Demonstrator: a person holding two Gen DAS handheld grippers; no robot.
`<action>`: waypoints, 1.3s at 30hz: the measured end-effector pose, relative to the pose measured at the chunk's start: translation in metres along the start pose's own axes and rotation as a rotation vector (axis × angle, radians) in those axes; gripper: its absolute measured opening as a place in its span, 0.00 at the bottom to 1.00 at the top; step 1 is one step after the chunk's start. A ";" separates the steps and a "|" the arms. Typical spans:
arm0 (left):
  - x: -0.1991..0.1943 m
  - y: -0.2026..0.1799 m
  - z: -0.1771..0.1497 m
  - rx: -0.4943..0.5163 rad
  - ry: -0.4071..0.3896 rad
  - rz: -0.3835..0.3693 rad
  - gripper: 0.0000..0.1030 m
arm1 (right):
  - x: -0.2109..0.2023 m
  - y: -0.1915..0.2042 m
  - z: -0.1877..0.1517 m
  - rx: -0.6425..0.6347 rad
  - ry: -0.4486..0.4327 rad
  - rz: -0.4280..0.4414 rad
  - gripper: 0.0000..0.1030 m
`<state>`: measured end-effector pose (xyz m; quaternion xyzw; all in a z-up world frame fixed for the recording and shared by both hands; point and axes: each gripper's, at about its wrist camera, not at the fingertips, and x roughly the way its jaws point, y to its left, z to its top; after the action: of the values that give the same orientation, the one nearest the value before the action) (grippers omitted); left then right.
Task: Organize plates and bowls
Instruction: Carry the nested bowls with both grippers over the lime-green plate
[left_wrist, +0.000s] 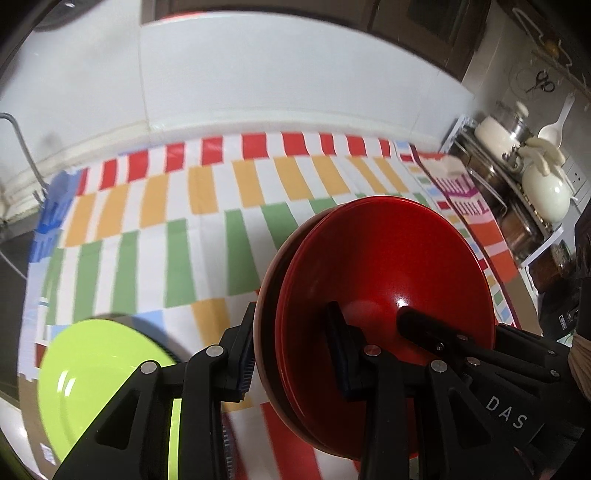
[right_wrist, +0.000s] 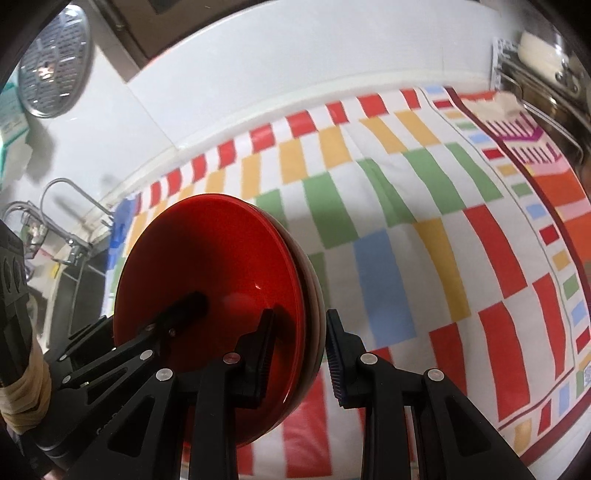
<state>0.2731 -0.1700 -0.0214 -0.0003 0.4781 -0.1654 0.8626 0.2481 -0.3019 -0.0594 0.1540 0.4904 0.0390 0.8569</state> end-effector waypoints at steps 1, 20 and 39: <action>-0.007 0.003 0.000 -0.003 -0.013 0.004 0.33 | -0.003 0.006 0.000 -0.006 -0.009 0.005 0.27; -0.092 0.117 -0.057 -0.131 -0.074 0.123 0.33 | -0.007 0.140 -0.048 -0.147 0.012 0.121 0.27; -0.068 0.191 -0.099 -0.227 0.051 0.151 0.33 | 0.058 0.198 -0.081 -0.180 0.181 0.122 0.27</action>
<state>0.2123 0.0460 -0.0492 -0.0577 0.5140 -0.0450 0.8547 0.2258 -0.0826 -0.0860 0.1020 0.5501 0.1486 0.8154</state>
